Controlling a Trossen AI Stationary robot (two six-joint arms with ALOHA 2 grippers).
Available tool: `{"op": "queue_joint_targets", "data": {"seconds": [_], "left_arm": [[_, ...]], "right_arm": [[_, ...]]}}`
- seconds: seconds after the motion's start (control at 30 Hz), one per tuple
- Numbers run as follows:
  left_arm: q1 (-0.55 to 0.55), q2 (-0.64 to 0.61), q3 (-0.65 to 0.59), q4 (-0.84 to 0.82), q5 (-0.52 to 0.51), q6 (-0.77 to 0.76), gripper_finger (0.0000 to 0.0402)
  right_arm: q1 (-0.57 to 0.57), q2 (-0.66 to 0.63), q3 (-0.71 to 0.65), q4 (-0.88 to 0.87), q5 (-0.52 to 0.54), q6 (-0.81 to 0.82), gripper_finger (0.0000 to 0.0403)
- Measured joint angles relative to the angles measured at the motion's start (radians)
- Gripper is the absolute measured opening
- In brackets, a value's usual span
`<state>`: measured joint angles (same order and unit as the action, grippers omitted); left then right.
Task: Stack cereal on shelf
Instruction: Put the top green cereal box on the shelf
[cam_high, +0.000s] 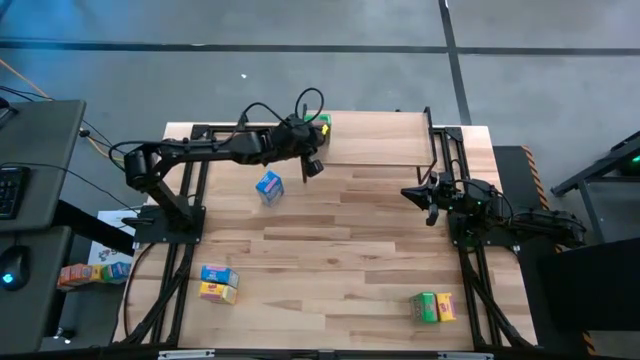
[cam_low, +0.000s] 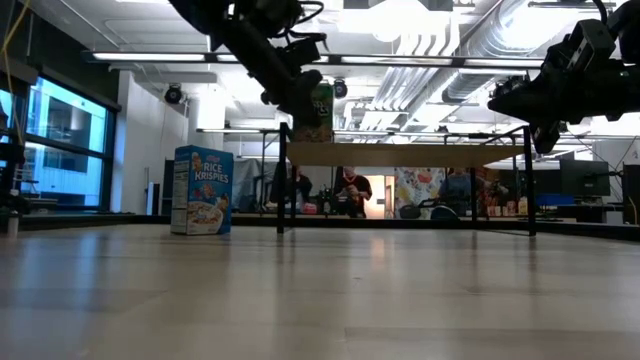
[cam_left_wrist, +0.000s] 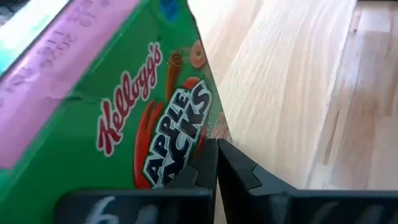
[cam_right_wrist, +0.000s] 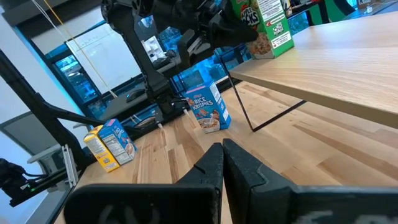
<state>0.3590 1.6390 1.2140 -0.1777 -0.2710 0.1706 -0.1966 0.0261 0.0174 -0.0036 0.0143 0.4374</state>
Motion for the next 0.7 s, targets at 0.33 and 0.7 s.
{"op": "queue_joint_targets", "data": {"seconds": [0.33,0.7], "left_arm": [[0.051,0.000,0.000,-0.004,-0.002,0.017,0.0000],[0.062,0.000,0.000,0.024,0.081,0.022,0.0000]], "right_arm": [[0.000,0.000,0.000,0.000,0.000,0.000,0.0000],[0.000,0.000,0.000,0.000,0.000,0.000,0.0000]]}}
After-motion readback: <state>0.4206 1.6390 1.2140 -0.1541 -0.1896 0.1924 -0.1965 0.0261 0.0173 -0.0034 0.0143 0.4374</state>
